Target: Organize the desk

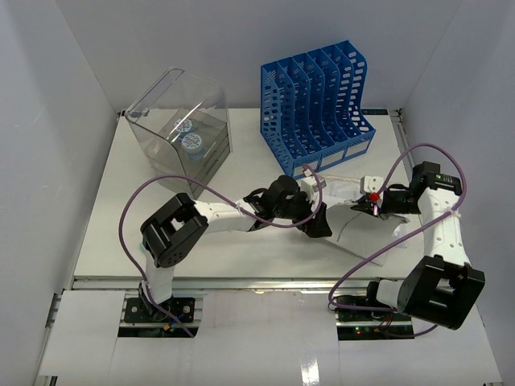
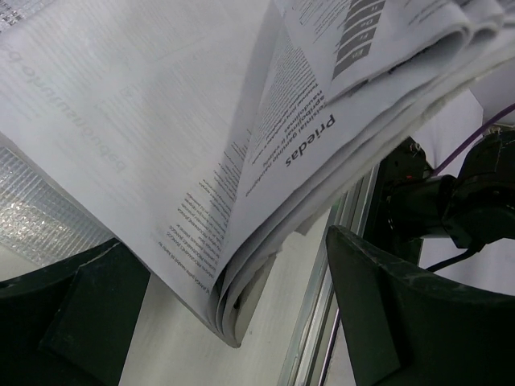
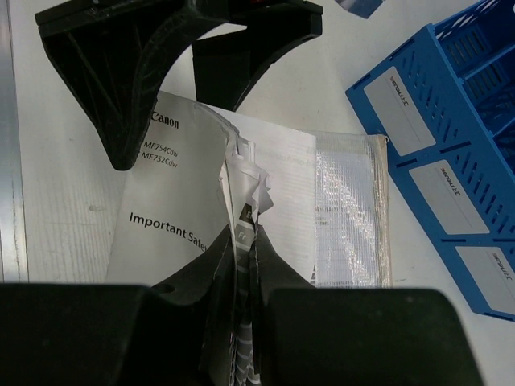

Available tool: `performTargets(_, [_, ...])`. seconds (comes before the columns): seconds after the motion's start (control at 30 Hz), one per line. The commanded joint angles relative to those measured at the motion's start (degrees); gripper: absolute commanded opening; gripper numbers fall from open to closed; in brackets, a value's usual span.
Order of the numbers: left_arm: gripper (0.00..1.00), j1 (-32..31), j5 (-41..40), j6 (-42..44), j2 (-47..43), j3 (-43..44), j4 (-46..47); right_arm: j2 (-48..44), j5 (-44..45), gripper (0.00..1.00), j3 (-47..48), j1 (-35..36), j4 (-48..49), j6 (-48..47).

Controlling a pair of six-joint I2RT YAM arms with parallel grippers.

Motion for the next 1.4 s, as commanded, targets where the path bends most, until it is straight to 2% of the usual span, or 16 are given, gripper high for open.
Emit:
performTargets(0.0, [0.92,-0.5,1.9,-2.0,0.3,3.1,1.6,-1.7,-7.8,0.08,-2.2,0.2,-2.8,-1.5])
performTargets(0.13, [0.7,-0.5,3.5,-3.3,2.0,5.4,1.3,-1.9,-8.2,0.08,-3.8,0.2,-2.7,-1.7])
performTargets(0.23, [0.46,-0.4,4.3,-4.5,2.6,6.6,1.2,-2.1,-8.2,0.09,-4.3,0.2,-2.7,-1.6])
performTargets(0.3, [0.24,-0.4,4.3,-4.9,2.2,6.9,0.6,-2.3,-8.4,0.11,-4.8,0.2,-2.7,-1.3])
performTargets(0.43, [0.01,-0.5,4.4,-4.4,1.4,8.7,-3.3,-2.7,-9.0,0.17,-5.1,0.2,-2.5,-0.4])
performTargets(0.47, [0.01,-0.5,4.4,-4.3,1.1,8.6,-3.4,-2.7,-9.1,0.2,-5.2,0.2,-2.3,-0.2])
performTargets(0.5, [0.0,-0.4,4.1,-3.9,-0.2,8.4,-4.3,-3.0,-9.3,0.28,-5.3,0.2,-2.0,0.8])
performTargets(0.63, [0.0,-0.4,0.5,-0.4,-5.5,7.1,-8.6,-5.3,-9.0,0.78,-5.6,0.1,2.8,9.0])
performTargets(0.67, [0.0,-0.5,-0.9,0.8,-7.1,6.7,-11.4,-6.7,-8.6,0.88,-5.8,0.0,6.1,12.1])
performTargets(0.77, [0.0,-0.3,-6.3,3.7,-12.3,6.2,-18.7,-10.7,-8.1,0.9,-7.0,-1.0,12.9,23.4])
performTargets(0.93, [0.0,1.2,-14.7,3.5,-24.1,4.2,-27.2,-16.6,-5.3,0.9,-12.1,-2.8,33.6,47.5])
performTargets(1.07, [0.0,2.5,-24.1,2.3,-30.8,7.8,-34.4,-20.2,-1.5,0.9,-18.4,-3.5,46.5,59.5])
performTargets(1.27, [0.0,4.7,-36.3,2.3,-30.6,20.6,-42.7,-17.8,-1.8,0.9,-19.3,-3.8,46.5,67.2])
performTargets(1.37, [0.0,5.6,-41.1,2.8,-28.0,26.6,-44.9,-15.4,-3.9,0.9,-17.7,-4.0,41.8,63.3])
